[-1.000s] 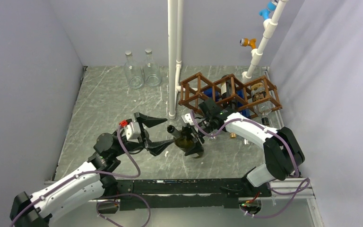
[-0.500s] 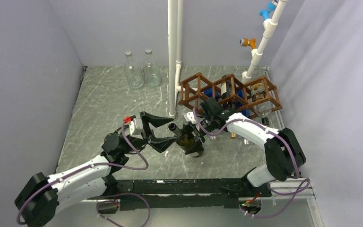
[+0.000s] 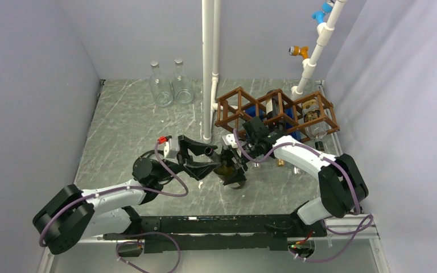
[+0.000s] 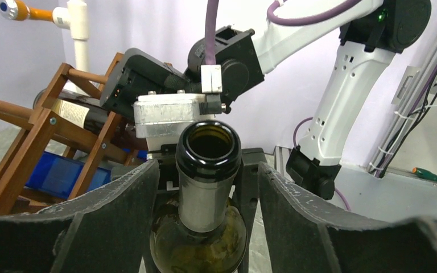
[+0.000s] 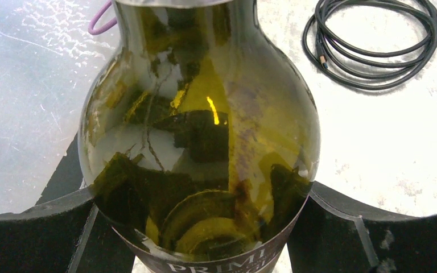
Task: Take the wine bottle off the wine rack
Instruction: Pick up the wine bottle from the wine rack.
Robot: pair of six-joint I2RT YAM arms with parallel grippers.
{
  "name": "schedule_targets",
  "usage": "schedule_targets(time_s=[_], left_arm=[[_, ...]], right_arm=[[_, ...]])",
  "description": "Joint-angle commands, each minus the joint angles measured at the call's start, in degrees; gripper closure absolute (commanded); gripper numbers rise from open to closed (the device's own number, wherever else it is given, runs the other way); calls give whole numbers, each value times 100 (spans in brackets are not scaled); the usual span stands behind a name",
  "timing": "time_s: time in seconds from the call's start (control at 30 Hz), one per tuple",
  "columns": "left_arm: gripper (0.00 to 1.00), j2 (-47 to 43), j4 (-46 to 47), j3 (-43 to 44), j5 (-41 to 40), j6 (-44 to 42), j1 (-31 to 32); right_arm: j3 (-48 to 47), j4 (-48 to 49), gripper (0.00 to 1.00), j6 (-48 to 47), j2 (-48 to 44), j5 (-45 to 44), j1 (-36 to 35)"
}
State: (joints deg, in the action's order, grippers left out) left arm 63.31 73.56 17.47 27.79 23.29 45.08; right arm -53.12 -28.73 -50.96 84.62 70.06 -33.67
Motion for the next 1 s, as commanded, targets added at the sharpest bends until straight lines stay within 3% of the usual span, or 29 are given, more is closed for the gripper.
schedule_targets(time_s=[0.0, 0.17, 0.2, 0.33, 0.43, 0.63, 0.77, 0.83, 0.97], left_arm=[[33, 313, 882, 152, 239, 333, 18], [45, 571, 932, 261, 342, 449, 18], [52, 610, 932, 291, 379, 470, 18], [98, 734, 823, 453, 490, 541, 18], [100, 672, 704, 464, 393, 515, 18], [100, -3, -590, 681, 185, 212, 18], [100, -585, -1449, 778, -101, -145, 13], [100, -875, -1935, 837, -319, -282, 16], [100, -1415, -2880, 1013, -650, -571, 5]], right_arm=[[-33, 289, 100, -76, -257, 659, 33], [-24, 263, 100, -107, -246, 650, 41], [-23, 263, 100, -107, -241, 652, 44], [-14, 287, 100, -75, -219, 640, 43], [-1, 324, 100, -6, -221, 621, 43], [-6, 387, 45, 301, -262, 433, 40], [-163, 188, 22, 403, -300, 446, 46], [-277, -26, 5, 362, -330, 528, 60], [-376, -258, 0, 257, -436, 741, 158]])
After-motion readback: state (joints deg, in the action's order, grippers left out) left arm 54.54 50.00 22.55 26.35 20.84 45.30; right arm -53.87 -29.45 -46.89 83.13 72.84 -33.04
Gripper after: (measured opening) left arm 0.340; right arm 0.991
